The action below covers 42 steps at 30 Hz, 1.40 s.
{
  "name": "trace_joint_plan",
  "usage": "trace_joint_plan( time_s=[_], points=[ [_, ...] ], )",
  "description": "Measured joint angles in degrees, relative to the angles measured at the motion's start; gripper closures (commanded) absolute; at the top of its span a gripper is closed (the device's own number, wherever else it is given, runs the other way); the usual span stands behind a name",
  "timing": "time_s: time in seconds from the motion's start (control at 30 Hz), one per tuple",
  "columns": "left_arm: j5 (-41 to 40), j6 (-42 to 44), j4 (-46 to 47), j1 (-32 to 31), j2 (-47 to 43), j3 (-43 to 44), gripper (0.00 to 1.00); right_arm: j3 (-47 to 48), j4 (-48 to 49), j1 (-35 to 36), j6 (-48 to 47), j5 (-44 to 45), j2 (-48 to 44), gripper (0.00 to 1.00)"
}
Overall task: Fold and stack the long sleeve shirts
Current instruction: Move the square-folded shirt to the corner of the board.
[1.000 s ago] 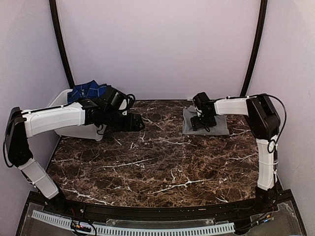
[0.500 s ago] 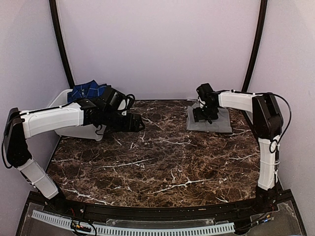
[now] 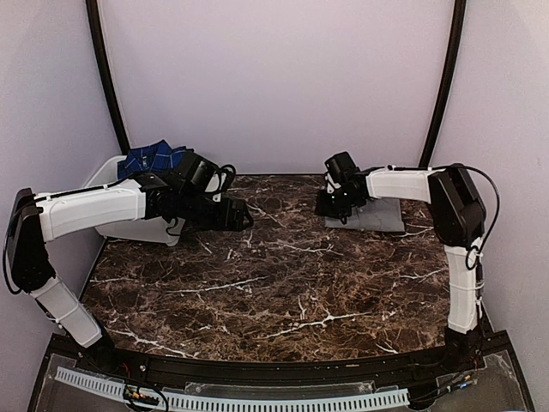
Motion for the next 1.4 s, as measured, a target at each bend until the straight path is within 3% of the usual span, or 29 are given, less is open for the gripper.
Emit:
trace_joint_plan(
  time_s=[0.3,0.73,1.23,1.4],
  points=[
    [0.0,0.1,0.0,0.0,0.0,0.0,0.10,0.2,2.0,-1.4,3.5,-4.2,5.3,0.69],
    [0.2,0.1,0.0,0.0,0.5,0.0,0.10,-10.1,7.3,-7.6,4.3,-5.7,0.0,0.68],
    [1.1,-0.1,0.0,0.0,2.4,0.3,0.10,-4.8,4.2,-11.8,1.5,-6.2,2.6,0.67],
    [1.1,-0.3,0.0,0.0,2.4,0.3,0.10,-5.0,3.8,-11.7,0.9,-7.0,2.2,0.60]
  ],
)
